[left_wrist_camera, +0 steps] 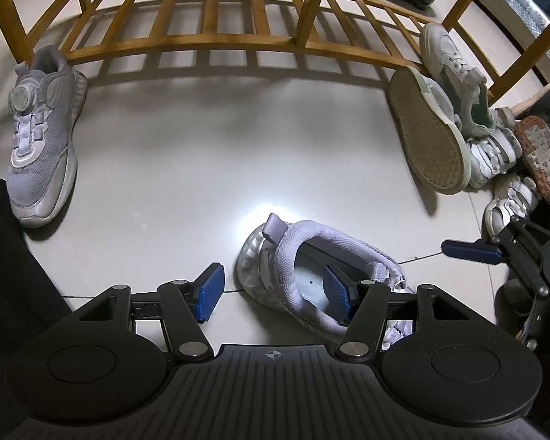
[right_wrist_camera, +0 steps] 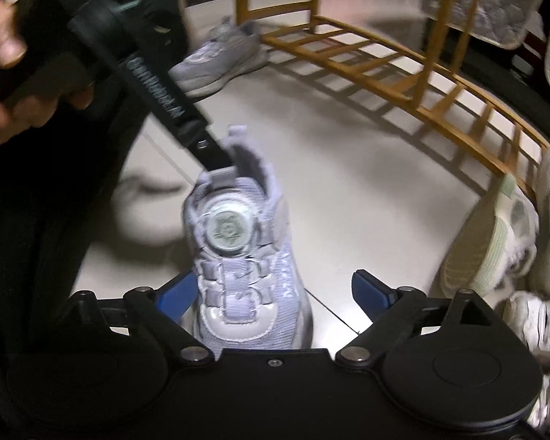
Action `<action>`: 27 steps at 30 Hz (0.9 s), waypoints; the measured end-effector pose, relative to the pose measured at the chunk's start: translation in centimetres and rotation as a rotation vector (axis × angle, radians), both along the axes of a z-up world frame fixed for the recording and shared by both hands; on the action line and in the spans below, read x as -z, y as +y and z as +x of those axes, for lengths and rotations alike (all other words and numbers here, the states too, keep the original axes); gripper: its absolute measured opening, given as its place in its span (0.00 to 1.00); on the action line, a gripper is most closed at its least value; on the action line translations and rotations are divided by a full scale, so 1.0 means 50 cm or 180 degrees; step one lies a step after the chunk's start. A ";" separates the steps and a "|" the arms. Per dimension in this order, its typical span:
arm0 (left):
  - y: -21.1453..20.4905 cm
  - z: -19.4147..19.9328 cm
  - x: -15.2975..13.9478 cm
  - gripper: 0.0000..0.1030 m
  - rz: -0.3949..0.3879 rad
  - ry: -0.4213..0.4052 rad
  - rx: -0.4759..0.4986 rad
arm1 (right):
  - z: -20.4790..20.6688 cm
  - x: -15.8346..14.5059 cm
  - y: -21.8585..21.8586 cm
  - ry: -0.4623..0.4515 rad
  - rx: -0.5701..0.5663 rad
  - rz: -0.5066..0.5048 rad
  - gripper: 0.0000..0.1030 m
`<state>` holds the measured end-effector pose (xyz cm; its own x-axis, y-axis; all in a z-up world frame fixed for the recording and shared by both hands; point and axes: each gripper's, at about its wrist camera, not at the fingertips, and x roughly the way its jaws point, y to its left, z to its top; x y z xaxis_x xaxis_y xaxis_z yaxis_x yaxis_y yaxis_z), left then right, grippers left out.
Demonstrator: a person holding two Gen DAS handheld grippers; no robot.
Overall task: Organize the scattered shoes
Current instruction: 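Hold the grey sneaker hanging by its heel in the left gripper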
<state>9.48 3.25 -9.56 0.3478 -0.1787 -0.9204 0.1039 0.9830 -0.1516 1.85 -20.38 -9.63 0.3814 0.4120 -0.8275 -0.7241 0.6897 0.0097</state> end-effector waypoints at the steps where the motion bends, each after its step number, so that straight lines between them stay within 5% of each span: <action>1: 0.000 0.000 -0.001 0.59 -0.0001 -0.0003 -0.0001 | 0.005 0.001 -0.005 0.0070 0.0034 0.0045 0.62; 4: 0.000 0.001 -0.002 0.59 -0.0007 -0.0012 -0.0008 | 0.019 0.003 -0.018 0.0271 0.0131 0.0183 0.49; 9: -0.002 -0.002 -0.004 0.59 -0.0008 -0.0012 -0.0031 | 0.011 -0.002 -0.022 0.0299 0.0090 0.0241 0.44; 13: 0.001 -0.002 -0.002 0.60 -0.0007 0.0001 -0.0047 | 0.007 -0.011 -0.026 0.0192 0.0067 0.0267 0.76; 20: 0.009 -0.003 -0.001 0.60 -0.0029 0.0015 -0.0085 | 0.001 -0.046 -0.056 0.0082 0.0039 0.0412 0.92; 25: 0.005 -0.003 0.000 0.60 -0.0040 0.0015 -0.0073 | 0.018 -0.055 -0.076 0.0023 0.0247 0.0475 0.92; 27: 0.003 -0.004 -0.001 0.60 -0.0043 0.0009 -0.0062 | 0.028 -0.055 -0.083 0.0086 0.0334 0.0528 0.75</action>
<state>9.29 3.42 -9.49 0.3488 -0.1844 -0.9189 0.0843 0.9827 -0.1651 3.26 -24.52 -6.90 0.4079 0.5027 -0.7621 -0.6463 0.7486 0.1479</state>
